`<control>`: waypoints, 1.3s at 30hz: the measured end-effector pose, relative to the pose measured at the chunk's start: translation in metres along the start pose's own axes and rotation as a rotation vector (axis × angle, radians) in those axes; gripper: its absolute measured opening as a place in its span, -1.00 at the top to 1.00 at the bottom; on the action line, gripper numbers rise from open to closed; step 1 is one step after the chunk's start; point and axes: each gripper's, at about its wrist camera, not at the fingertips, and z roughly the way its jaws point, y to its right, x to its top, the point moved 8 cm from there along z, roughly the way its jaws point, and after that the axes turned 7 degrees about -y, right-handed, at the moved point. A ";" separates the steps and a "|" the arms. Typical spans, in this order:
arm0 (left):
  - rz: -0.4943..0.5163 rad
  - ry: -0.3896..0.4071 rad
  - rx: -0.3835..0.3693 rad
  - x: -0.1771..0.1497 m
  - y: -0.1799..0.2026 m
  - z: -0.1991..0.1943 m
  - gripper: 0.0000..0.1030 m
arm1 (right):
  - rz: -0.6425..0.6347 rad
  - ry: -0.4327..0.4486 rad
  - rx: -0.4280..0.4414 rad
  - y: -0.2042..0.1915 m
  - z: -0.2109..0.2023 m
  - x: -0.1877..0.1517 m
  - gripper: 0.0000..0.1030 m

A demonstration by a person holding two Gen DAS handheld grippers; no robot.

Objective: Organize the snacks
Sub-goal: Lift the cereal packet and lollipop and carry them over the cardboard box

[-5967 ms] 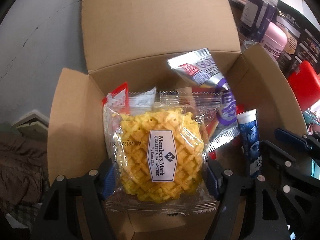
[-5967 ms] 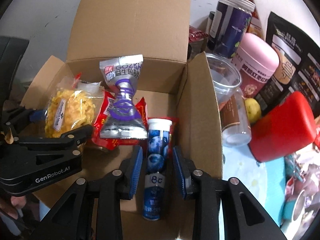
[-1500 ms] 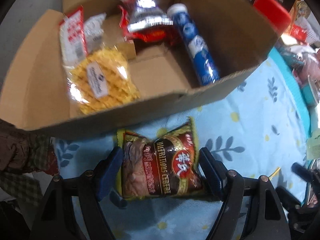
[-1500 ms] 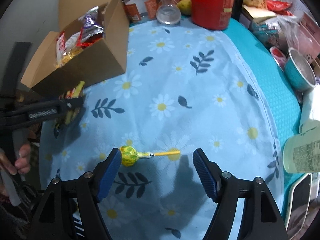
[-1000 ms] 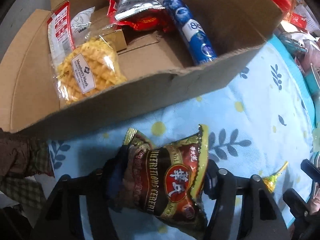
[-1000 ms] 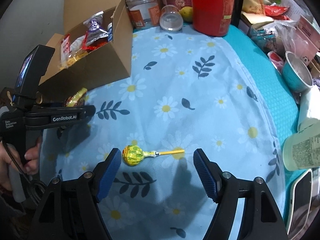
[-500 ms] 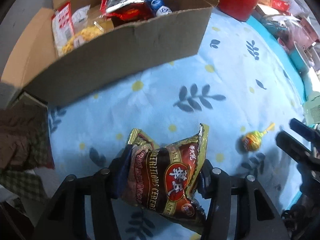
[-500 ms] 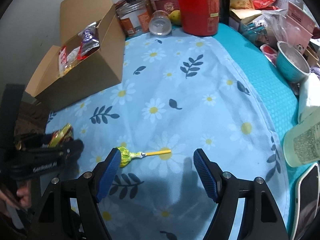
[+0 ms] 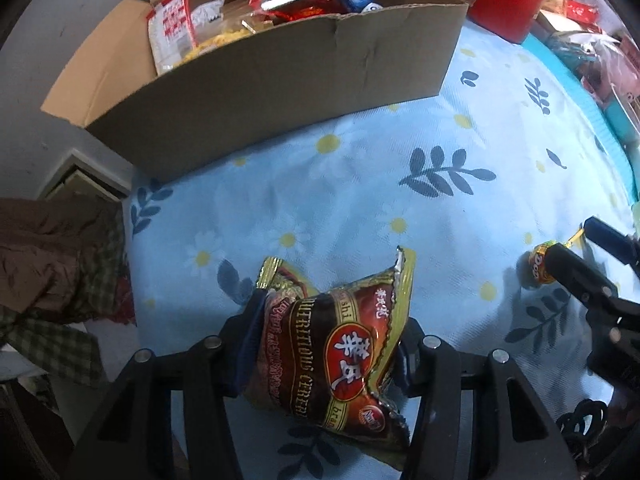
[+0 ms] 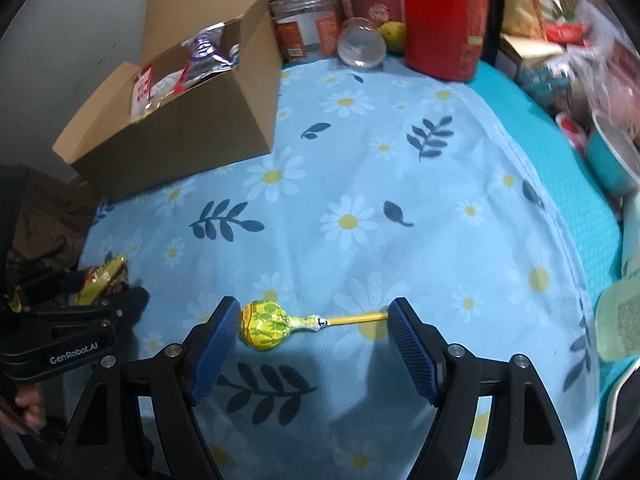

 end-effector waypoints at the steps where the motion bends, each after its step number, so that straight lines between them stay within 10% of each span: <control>1: -0.002 0.005 0.002 -0.001 -0.001 -0.001 -0.05 | -0.021 0.004 -0.017 -0.002 0.001 0.000 -0.54; 8: -0.094 0.002 -0.003 0.001 -0.018 0.006 -0.67 | -0.055 -0.011 -0.037 -0.010 0.009 0.000 -0.61; 17: -0.125 0.005 -0.078 0.001 -0.027 0.014 -0.71 | -0.041 -0.011 -0.036 -0.013 0.013 0.002 -0.76; 26: -0.068 0.038 -0.074 -0.002 -0.013 0.003 -0.04 | -0.058 0.006 -0.089 -0.012 0.015 0.002 -0.58; 39: -0.086 0.014 -0.077 -0.003 -0.022 -0.009 0.13 | -0.052 -0.011 -0.028 -0.026 0.003 -0.005 -0.57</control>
